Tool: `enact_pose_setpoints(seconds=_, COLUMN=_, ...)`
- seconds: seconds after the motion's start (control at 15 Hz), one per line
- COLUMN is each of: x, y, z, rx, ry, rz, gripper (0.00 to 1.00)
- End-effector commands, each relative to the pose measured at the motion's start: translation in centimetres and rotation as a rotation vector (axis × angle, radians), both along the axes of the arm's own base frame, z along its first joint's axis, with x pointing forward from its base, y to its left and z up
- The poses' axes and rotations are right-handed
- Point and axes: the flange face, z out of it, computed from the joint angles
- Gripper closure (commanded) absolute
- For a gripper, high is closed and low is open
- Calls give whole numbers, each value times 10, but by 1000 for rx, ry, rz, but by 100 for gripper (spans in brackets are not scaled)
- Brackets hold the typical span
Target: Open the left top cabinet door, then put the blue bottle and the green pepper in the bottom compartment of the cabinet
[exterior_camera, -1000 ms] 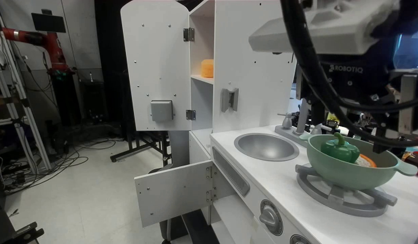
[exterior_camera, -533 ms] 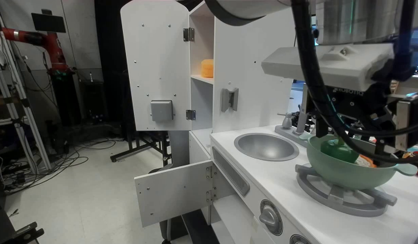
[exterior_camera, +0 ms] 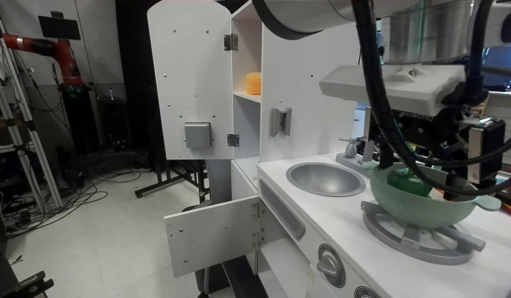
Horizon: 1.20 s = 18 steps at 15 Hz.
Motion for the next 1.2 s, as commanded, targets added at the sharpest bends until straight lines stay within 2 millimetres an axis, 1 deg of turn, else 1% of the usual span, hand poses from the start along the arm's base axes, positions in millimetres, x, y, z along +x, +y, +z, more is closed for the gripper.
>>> enact_pose_setpoints(seconds=0.0, x=7, y=2, z=2, rx=38, ry=15, rz=27, gripper=0)
enact_pose_setpoints(seconds=0.13, x=8, y=6, z=3, rx=47, ry=30, rz=34, gripper=0)
enact_pose_setpoints(seconds=0.2, x=7, y=4, z=-1, rx=53, ry=36, rz=37, gripper=0)
enact_pose_setpoints(seconds=0.33, x=8, y=5, z=2, rx=56, ry=47, rz=41, gripper=0)
enact_pose_setpoints(seconds=0.4, x=7, y=3, z=-2, rx=59, ry=51, rz=43, gripper=0)
enact_pose_setpoints(seconds=0.47, x=7, y=4, z=-1, rx=59, ry=58, rz=44, gripper=19)
enact_pose_setpoints(seconds=0.8, x=8, y=1, z=-6, rx=57, ry=66, rz=48, gripper=58)
enact_pose_setpoints(seconds=0.93, x=9, y=3, z=-2, rx=55, ry=70, rz=50, gripper=73)
enact_pose_setpoints(seconds=1.0, x=6, y=3, z=-1, rx=61, ry=72, rz=58, gripper=78)
enact_pose_setpoints(seconds=1.13, x=0, y=7, z=11, rx=58, ry=80, rz=71, gripper=78)
